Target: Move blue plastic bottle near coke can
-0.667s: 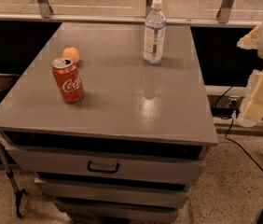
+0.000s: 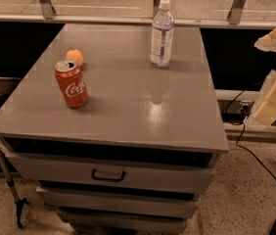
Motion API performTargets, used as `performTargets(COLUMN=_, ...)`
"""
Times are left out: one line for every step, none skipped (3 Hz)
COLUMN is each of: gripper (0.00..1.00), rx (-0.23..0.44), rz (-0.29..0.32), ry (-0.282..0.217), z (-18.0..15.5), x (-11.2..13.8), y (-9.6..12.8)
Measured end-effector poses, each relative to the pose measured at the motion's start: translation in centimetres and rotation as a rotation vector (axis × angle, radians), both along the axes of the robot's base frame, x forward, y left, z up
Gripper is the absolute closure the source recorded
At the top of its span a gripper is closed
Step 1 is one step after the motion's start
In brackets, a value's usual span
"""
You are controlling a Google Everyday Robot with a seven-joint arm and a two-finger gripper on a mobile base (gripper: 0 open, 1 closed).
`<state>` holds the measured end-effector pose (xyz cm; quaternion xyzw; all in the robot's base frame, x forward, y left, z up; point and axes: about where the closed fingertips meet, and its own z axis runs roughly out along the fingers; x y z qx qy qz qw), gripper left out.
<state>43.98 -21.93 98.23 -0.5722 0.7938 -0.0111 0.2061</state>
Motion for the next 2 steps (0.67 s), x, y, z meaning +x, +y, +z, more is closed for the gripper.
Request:
performTargets(gripper=0.0, rx=0.188, rz=-0.12, ry=-0.074, z=-0.5, x=-0.8, y=-1.8)
performTargets(gripper=0.0, rx=0.362, rz=-0.227, ry=-0.143, z=-2.9, x=-1.9, y=-3.5)
